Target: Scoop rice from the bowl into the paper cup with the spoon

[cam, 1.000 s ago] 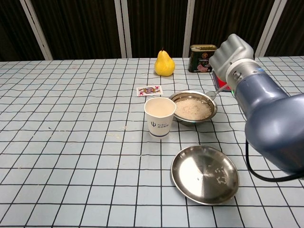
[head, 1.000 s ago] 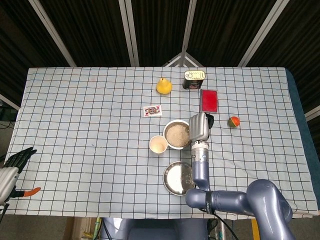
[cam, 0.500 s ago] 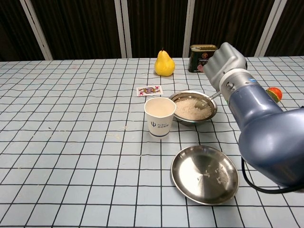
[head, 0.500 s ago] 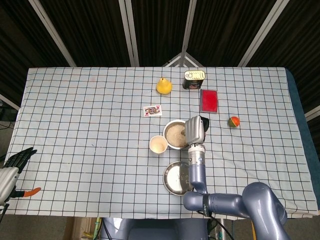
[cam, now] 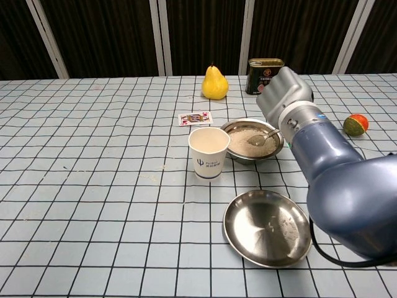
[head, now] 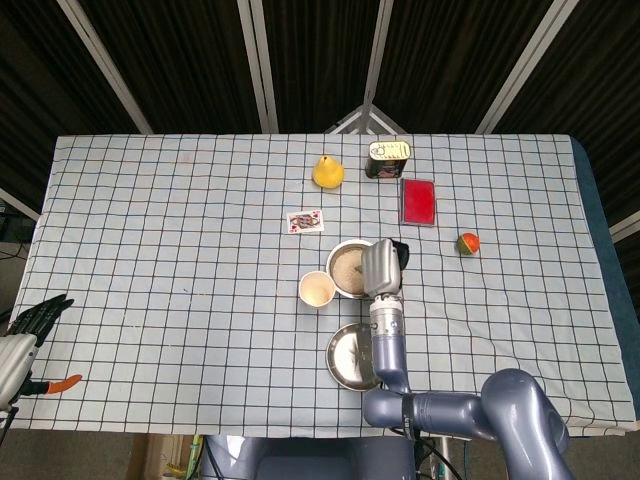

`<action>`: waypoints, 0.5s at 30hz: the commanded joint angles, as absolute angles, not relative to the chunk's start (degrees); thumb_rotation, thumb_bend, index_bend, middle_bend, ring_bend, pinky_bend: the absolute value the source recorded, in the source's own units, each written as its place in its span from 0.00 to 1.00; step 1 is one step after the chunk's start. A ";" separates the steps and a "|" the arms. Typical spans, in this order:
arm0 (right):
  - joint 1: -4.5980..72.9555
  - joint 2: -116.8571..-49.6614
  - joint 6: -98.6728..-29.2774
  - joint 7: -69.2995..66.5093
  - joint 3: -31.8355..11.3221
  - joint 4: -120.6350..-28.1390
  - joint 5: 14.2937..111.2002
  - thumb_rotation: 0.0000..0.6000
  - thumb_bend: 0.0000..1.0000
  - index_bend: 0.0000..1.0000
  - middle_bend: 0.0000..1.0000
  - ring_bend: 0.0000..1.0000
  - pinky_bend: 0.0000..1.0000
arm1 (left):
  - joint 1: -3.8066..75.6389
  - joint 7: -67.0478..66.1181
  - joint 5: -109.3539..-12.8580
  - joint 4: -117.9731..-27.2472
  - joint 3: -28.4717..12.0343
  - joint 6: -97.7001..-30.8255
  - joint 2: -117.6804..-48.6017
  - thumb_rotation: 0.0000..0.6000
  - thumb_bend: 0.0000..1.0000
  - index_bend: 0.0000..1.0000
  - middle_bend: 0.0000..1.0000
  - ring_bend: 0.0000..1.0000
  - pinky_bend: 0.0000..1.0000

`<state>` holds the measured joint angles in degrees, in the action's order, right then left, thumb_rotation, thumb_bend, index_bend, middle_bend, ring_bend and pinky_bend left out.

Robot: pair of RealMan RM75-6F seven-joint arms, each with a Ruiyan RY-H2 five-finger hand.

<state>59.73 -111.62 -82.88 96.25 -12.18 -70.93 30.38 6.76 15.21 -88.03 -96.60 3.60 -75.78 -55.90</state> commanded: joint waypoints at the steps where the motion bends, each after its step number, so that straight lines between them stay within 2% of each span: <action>1: 59.62 -111.90 -82.39 96.15 -12.37 -70.88 30.59 1.00 0.53 0.65 0.96 1.00 0.98 | 6.77 15.29 -87.99 -96.61 3.60 -75.75 -55.88 1.00 0.02 0.00 0.00 0.00 0.00; 15: 58.86 -112.33 -79.18 92.38 -17.79 -71.86 27.27 1.00 0.53 0.66 0.96 1.00 0.98 | 6.86 15.46 -87.70 -96.64 3.66 -75.38 -55.76 1.00 0.02 0.00 0.00 0.00 0.00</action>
<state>58.92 -112.42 -79.27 92.57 -17.53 -71.72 27.46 6.86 15.46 -87.72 -96.64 3.66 -75.39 -55.77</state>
